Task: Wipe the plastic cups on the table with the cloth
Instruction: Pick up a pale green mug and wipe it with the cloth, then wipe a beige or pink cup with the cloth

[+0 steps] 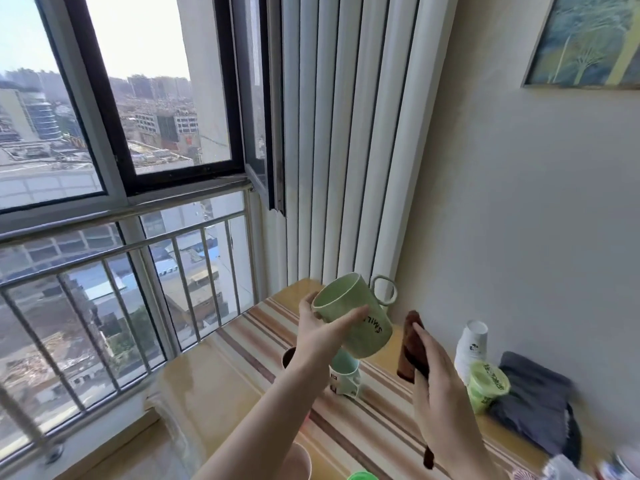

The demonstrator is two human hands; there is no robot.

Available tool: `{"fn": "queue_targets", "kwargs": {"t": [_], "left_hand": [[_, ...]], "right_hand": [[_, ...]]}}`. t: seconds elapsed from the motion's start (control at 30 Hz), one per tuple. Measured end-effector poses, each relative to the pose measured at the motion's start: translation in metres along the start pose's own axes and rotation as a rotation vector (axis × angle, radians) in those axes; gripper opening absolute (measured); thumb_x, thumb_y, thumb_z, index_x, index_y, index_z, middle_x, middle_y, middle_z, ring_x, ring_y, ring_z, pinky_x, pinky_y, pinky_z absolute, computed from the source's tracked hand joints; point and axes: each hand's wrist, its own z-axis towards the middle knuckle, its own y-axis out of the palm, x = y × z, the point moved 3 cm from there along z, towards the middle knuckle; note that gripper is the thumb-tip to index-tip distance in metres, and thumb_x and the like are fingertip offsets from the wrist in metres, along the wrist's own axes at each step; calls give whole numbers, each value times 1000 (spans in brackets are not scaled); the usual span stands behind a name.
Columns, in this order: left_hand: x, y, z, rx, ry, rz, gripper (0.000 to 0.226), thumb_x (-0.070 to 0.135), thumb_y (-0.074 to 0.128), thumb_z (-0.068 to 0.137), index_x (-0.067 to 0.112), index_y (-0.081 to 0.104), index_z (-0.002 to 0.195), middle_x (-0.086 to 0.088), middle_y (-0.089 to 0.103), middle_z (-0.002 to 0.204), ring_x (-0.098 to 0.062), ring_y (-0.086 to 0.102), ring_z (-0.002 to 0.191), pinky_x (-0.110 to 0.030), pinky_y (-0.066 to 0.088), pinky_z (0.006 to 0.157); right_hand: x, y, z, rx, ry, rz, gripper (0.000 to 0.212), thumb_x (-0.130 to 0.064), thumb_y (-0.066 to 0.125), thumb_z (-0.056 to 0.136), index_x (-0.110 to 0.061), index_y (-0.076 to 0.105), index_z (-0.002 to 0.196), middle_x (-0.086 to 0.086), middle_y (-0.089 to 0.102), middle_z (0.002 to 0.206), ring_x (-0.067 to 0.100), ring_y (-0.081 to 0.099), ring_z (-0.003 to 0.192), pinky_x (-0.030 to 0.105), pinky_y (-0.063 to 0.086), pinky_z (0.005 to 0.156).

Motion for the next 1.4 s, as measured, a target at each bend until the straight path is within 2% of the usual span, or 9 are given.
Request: {"fn": "queue_targets", "kwargs": {"t": [0.1, 0.33, 0.5, 0.67, 0.9, 1.0, 1.2, 1.3, 1.4], "left_hand": [[-36, 4, 7, -45, 17, 250, 96, 25, 95, 50, 29, 43, 131, -2, 63, 121, -22, 63, 111, -46, 55, 100], [-144, 27, 24, -118, -100, 695, 93, 25, 93, 53, 18, 38, 128, -4, 48, 125, -23, 52, 120, -39, 48, 103], [-207, 40, 39, -221, -158, 868, 96, 33, 89, 57, 11, 36, 134, -4, 43, 124, -24, 50, 119, -42, 47, 105], [-261, 58, 52, -308, -136, 925, 89, 29, 88, 62, 15, 35, 132, -1, 44, 128, -17, 48, 114, -35, 46, 99], [-303, 63, 64, -409, -63, 1002, 93, 21, 87, 65, 23, 34, 141, 4, 47, 137, -17, 49, 123, -26, 44, 92], [-313, 57, 69, -445, -56, 1029, 94, 21, 86, 67, 24, 32, 144, 4, 46, 139, -12, 46, 120, -21, 37, 90], [-293, 35, 71, -501, -110, 979, 110, 34, 86, 62, 29, 25, 152, 6, 40, 144, -14, 37, 133, -28, 36, 108], [-249, 1, 73, -325, 16, 867, 75, 39, 83, 68, 33, 49, 135, 15, 49, 130, -5, 47, 123, -30, 41, 109], [-210, -59, 81, 91, 152, 852, 59, 20, 81, 71, 26, 55, 124, 5, 55, 123, -15, 55, 115, -37, 51, 98]], "right_hand": [[32, -3, -3, -34, 145, -10, 55, 8, 52, 91, -10, 44, 142, 7, 55, 138, 17, 52, 125, -6, 23, 98], [111, 13, -28, -169, 435, -49, 34, -5, 57, 94, -6, 55, 127, 6, 60, 107, 33, 60, 111, 19, 35, 82], [136, 19, -32, -230, 520, -40, 38, -24, 72, 86, -9, 63, 120, -5, 62, 90, 19, 63, 91, 5, 35, 69], [166, 30, -37, -233, 525, -95, 37, -44, 54, 93, -24, 59, 124, -12, 61, 87, 10, 56, 82, 18, 37, 70], [197, 44, -45, -225, 628, -134, 31, -38, 45, 99, -21, 60, 119, -8, 55, 86, 24, 65, 96, 19, 30, 68], [199, 49, -42, -225, 617, -102, 25, -39, 42, 100, -27, 58, 115, -13, 53, 83, 17, 57, 84, 23, 34, 72], [188, 65, -25, -261, 595, -40, 26, -46, 36, 99, -32, 57, 106, -8, 60, 85, 20, 60, 86, 29, 42, 75], [172, 76, -10, -274, 564, -21, 21, -45, 37, 98, -33, 55, 98, -10, 60, 81, 21, 58, 83, 30, 40, 73], [152, 88, 6, -263, 516, -12, 14, -42, 39, 99, -38, 50, 91, -12, 57, 76, 18, 52, 77, 31, 38, 72]]}}
